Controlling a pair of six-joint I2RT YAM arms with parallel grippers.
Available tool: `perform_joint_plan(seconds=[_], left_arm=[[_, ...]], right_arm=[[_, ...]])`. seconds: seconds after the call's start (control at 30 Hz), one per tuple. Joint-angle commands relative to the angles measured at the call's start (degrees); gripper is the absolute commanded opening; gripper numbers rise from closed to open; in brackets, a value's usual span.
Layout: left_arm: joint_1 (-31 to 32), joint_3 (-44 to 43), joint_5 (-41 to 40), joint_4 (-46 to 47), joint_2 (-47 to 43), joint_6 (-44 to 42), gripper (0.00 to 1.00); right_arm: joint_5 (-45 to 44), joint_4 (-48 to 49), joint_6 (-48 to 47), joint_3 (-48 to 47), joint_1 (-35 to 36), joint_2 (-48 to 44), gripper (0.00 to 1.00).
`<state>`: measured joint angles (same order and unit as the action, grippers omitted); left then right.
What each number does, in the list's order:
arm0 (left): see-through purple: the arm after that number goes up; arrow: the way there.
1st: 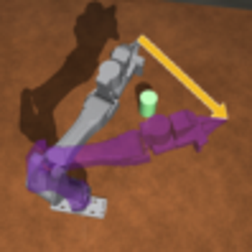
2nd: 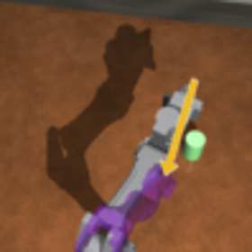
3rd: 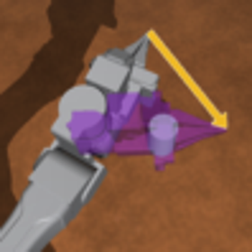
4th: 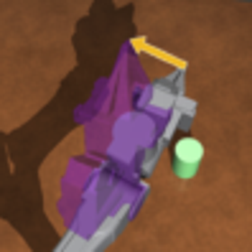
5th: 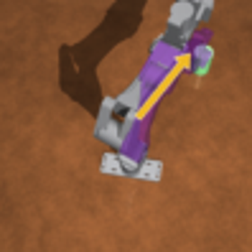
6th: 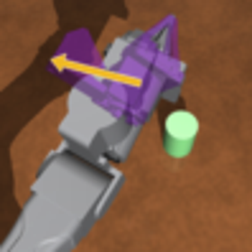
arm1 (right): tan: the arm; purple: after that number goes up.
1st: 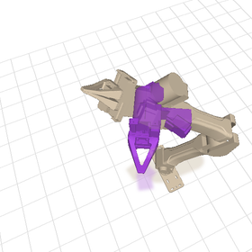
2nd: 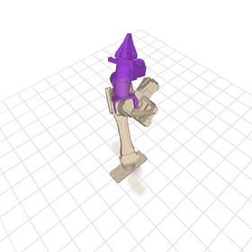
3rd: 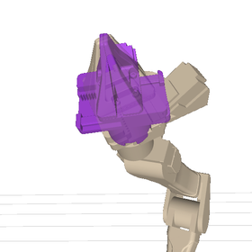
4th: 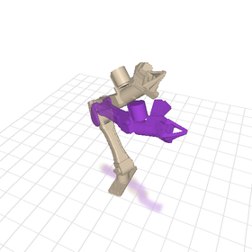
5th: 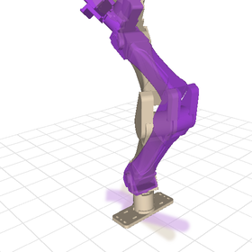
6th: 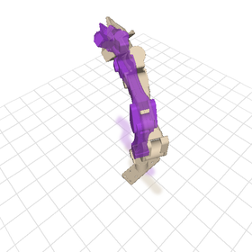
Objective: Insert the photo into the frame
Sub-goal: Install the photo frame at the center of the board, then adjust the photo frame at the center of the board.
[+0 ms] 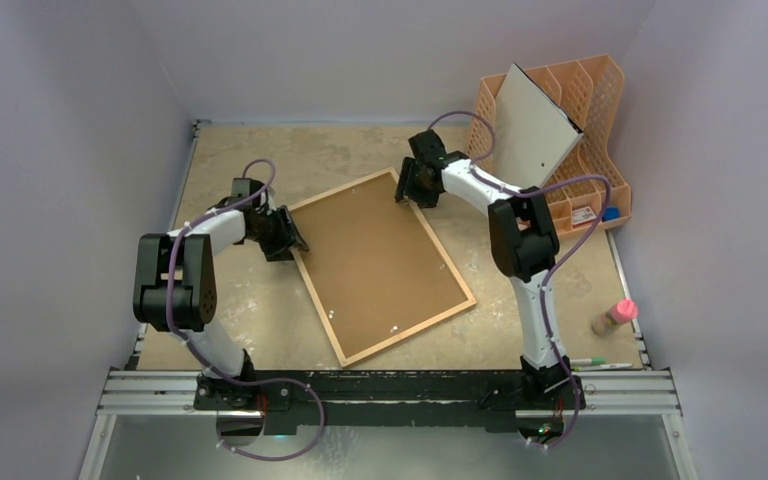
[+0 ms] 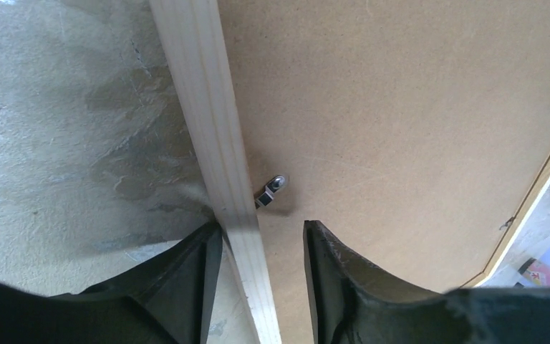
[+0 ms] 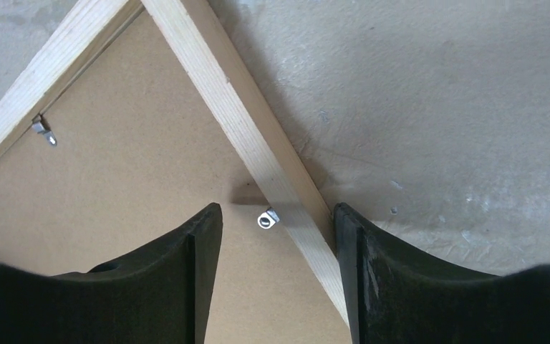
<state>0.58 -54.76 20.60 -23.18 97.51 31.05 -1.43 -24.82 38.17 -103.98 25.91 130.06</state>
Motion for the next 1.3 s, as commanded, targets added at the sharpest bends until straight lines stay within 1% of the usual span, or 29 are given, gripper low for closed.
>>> perform_joint_plan(seconds=[0.0, 0.13, 0.27, 0.37, 0.47, 0.57, 0.67, 0.77, 0.87, 0.9, 1.0, 1.1, 1.27], left_arm=[[0.3, -0.3, 3.3, 2.5, -1.5, 2.1, 0.49], [0.3, -0.8, 6.3, 4.1, 0.0, 3.4, 0.51], [0.3, -3.8, 10.3, 7.8, 3.5, 5.1, 0.51], [0.3, -8.9, 11.7, 9.7, 7.6, 5.6, 0.51], [0.3, -16.5, 12.8, 10.6, 13.2, 5.4, 0.51], [0.4, -22.4, 14.8, 12.6, 18.4, 6.7, 0.51], [0.6, -25.9, 16.5, 16.9, 22.7, 9.0, 0.51], [0.6, -29.4, 17.6, 18.9, 26.7, 9.9, 0.51], [0.4, -32.7, 14.8, 15.5, 27.7, 7.0, 0.52], [0.3, -33.8, 13.1, 13.2, 27.4, 5.9, 0.53], [-0.6, -34.1, 8.2, 9.9, 25.3, 2.7, 0.55], [-3.4, -34.0, 4.7, 6.6, 22.1, 0.7, 0.59], [-6.1, -32.1, -4.0, 0.9, 14.0, -1.8, 0.68]], right_arm=[[10.5, 2.2, -5.5, 2.9, 0.6, -1.3, 0.61], [16.5, 3.7, -9.3, 4.9, 0.5, -1.5, 0.61], [21.3, 7.4, -10.0, 8.3, 0.2, -2.9, 0.61], [23.8, 9.4, -10.5, 10.5, 0.1, -4.0, 0.61], [26.3, 11.8, -11.0, 13.8, 0.1, -5.7, 0.61], [27.1, 13.9, -11.4, 17.8, 0.1, -7.8, 0.60], [26.6, 15.1, -11.3, 22.2, 0.2, -10.0, 0.60], [23.9, 14.9, -11.0, 24.4, 0.1, -11.7, 0.60], [17.0, 12.5, -9.7, 24.4, 0.1, -13.7, 0.61], [13.1, 11.6, -9.1, 24.2, 0.1, -14.6, 0.62], [6.3, 9.8, -7.6, 23.2, 0.0, -16.7, 0.65], [0.8, 8.3, -7.1, 21.6, 0.0, -18.3, 0.67], [-7.1, 7.4, -7.6, 18.6, 0.0, -20.1, 0.72]])
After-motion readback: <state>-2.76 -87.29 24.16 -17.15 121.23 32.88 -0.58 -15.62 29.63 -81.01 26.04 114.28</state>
